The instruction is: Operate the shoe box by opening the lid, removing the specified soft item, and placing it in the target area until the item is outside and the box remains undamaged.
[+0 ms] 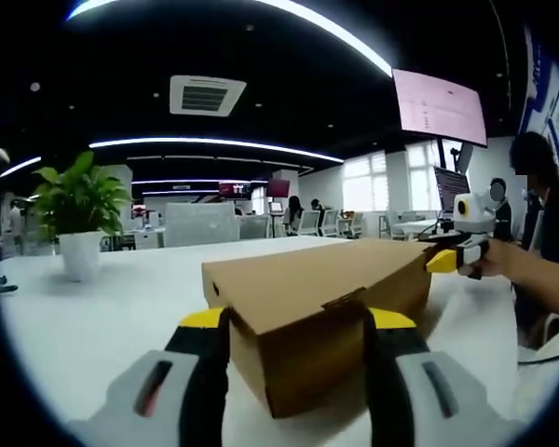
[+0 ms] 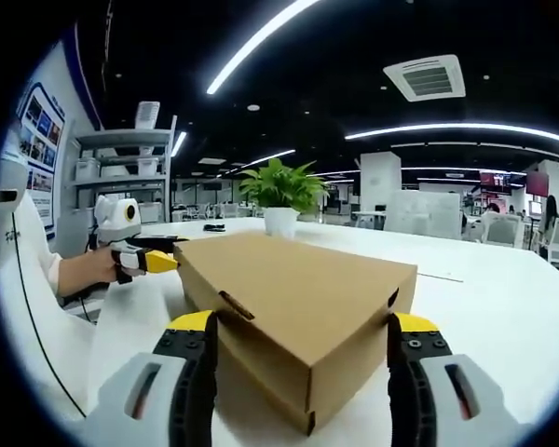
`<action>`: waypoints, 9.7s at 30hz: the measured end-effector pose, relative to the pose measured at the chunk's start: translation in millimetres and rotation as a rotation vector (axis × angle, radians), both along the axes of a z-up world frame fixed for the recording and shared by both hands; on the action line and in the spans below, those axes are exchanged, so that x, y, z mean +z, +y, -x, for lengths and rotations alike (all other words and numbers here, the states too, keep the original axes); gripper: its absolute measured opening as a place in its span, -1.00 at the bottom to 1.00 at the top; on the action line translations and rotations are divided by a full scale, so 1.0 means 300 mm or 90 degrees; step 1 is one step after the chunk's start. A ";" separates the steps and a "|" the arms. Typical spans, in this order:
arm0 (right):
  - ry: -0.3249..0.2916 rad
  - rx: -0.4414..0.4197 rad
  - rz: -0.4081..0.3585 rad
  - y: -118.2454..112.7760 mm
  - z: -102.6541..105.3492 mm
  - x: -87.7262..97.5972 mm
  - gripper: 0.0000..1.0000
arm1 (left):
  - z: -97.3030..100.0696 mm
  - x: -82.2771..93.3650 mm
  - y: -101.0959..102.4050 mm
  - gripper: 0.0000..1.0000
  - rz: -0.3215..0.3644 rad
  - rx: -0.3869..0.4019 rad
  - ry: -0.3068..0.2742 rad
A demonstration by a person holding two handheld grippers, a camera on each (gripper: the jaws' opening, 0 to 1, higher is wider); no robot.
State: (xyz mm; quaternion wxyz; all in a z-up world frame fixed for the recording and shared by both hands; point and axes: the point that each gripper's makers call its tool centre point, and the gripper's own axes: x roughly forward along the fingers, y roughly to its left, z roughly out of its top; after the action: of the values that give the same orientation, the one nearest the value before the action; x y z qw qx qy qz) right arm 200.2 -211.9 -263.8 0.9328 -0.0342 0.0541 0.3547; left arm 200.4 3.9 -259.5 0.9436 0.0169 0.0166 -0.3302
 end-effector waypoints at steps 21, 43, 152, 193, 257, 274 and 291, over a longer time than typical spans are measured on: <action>-0.002 -0.003 -0.001 0.009 0.034 -0.008 0.51 | 0.013 -0.004 0.026 0.15 0.005 -0.011 -0.001; -0.008 -0.011 -0.007 0.025 0.085 -0.009 0.51 | 0.059 -0.018 0.035 0.13 -0.004 -0.018 -0.008; -0.249 0.089 0.325 0.084 0.276 0.088 0.07 | 0.232 0.111 0.051 0.02 -0.355 -0.097 -0.309; -0.282 0.019 0.460 0.022 0.198 0.015 0.04 | 0.153 0.025 0.050 0.03 -0.469 -0.061 -0.322; -0.352 -0.011 0.661 -0.004 0.192 -0.008 -0.36 | 0.130 -0.025 0.064 -0.39 -0.621 -0.011 -0.402; -0.350 -0.012 0.672 -0.006 0.190 -0.008 -0.38 | 0.129 -0.024 0.063 -0.40 -0.634 -0.003 -0.394; -0.348 -0.013 0.655 -0.006 0.193 0.010 -0.38 | 0.137 0.004 0.069 -0.40 -0.613 0.006 -0.399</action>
State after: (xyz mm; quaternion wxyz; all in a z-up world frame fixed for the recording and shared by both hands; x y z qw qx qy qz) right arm 142.3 -213.7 -260.7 0.7799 -0.5725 -0.0229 0.2521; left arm 159.3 24.6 -258.3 0.7908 0.5418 -0.1151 -0.2605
